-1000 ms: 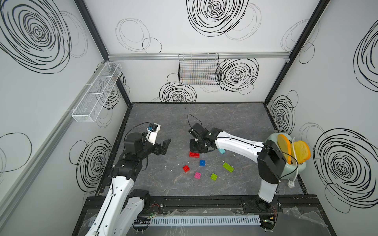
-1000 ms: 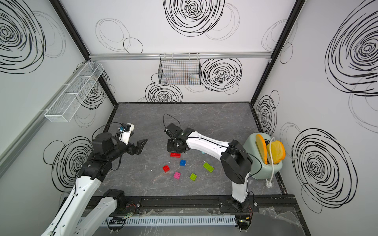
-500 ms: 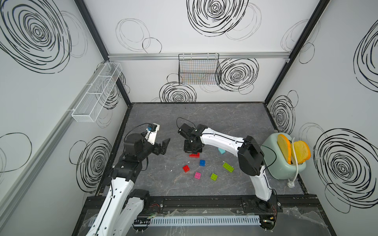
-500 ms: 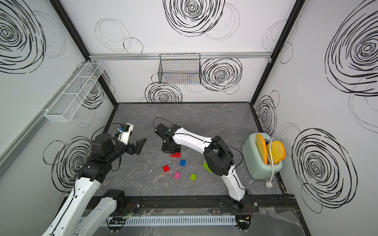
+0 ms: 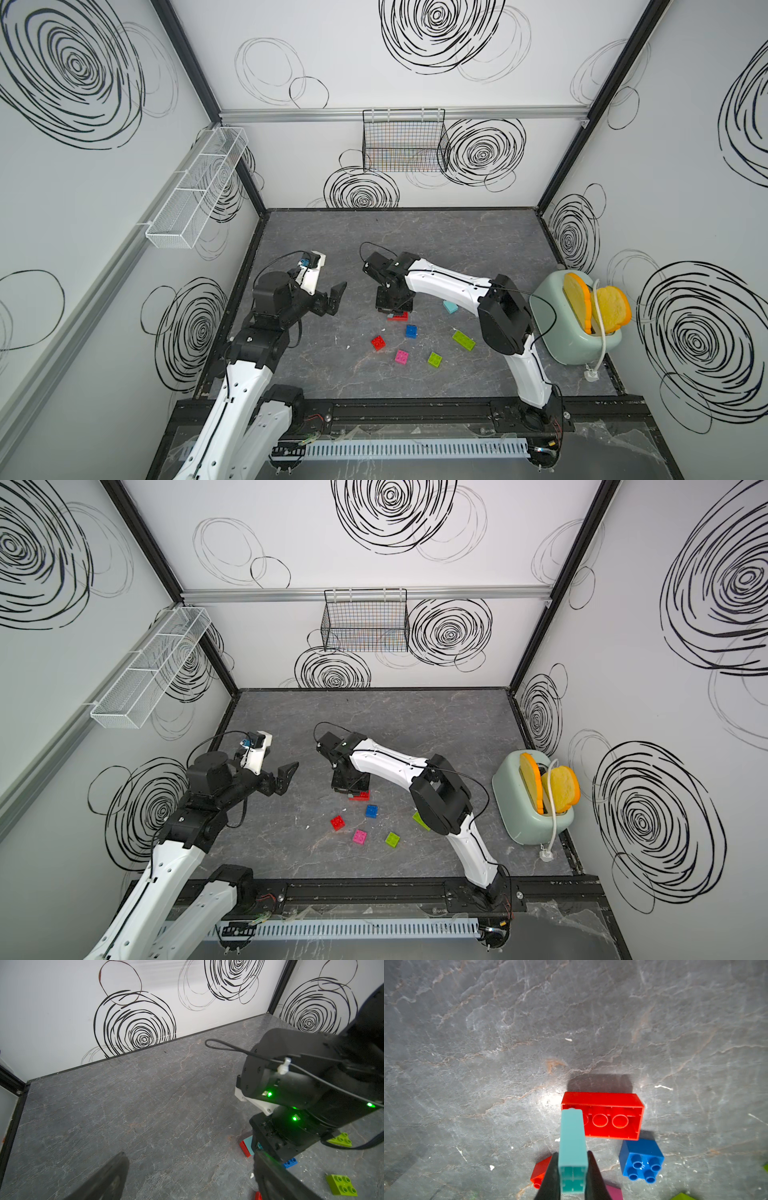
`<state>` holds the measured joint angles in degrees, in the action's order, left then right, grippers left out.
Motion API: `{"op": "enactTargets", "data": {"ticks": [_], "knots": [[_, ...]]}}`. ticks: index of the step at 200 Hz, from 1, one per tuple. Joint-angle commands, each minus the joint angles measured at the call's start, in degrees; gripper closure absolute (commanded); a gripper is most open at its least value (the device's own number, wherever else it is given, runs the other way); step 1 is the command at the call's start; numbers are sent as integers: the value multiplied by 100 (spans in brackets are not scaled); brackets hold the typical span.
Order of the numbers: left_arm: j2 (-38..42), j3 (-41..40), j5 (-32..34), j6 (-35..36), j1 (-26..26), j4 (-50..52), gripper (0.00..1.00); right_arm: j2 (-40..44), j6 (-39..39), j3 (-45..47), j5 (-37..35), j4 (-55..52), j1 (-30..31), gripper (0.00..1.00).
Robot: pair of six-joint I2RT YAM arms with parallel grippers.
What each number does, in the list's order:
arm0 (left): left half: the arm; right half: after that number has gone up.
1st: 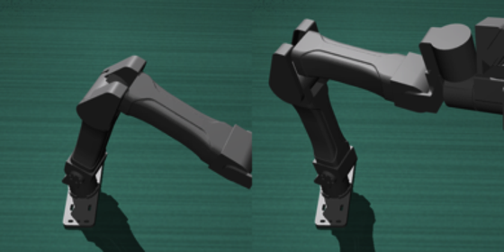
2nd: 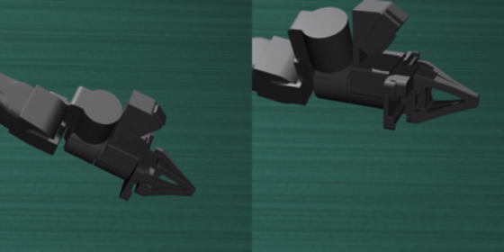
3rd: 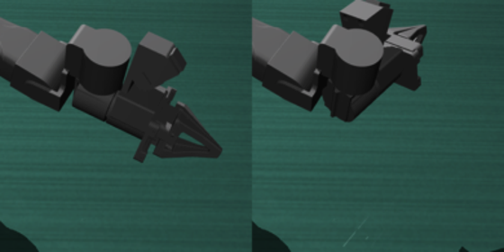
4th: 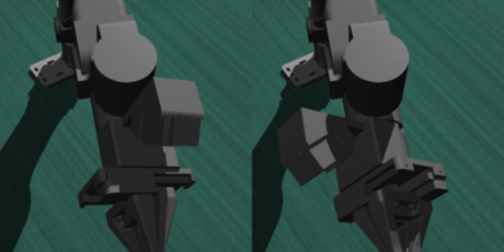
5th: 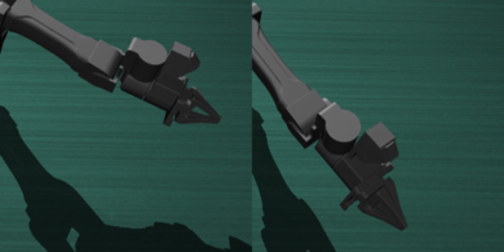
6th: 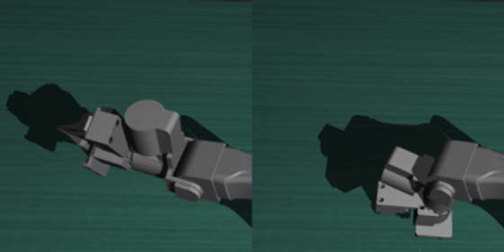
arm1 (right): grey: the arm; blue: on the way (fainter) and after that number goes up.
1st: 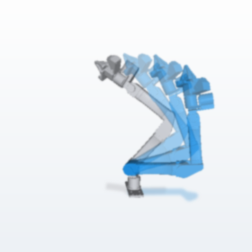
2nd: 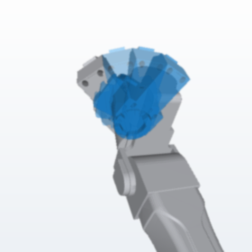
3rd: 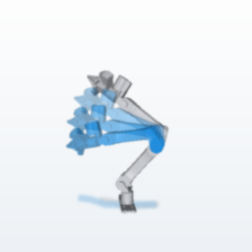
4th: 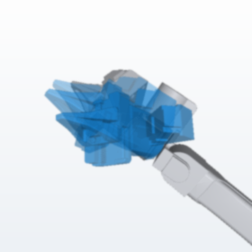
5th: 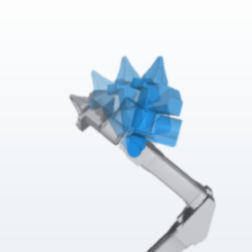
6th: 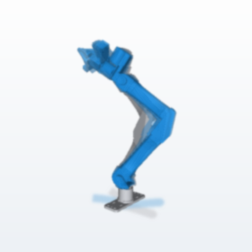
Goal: Assemble a giraffe with lego
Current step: Move the lego brick at the center of the board.
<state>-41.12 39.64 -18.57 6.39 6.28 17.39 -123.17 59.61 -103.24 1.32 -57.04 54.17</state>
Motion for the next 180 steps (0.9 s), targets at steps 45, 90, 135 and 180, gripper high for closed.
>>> {"op": "enactTargets", "data": {"ticks": [45,90,135,180], "knots": [[20,-48,-33,-21,74,-297,2,-236,-146,-123,-83,-413,-56,100],[16,-24,-26,-23,99,-297,2,-477,-462,-105,-277,-622,-89,100],[43,-36,-10,-24,118,-297,2,-648,-804,-70,-350,-669,-177,100],[61,-47,-11,-38,136,-306,2,-608,-894,-58,-658,-870,-335,100]]}}
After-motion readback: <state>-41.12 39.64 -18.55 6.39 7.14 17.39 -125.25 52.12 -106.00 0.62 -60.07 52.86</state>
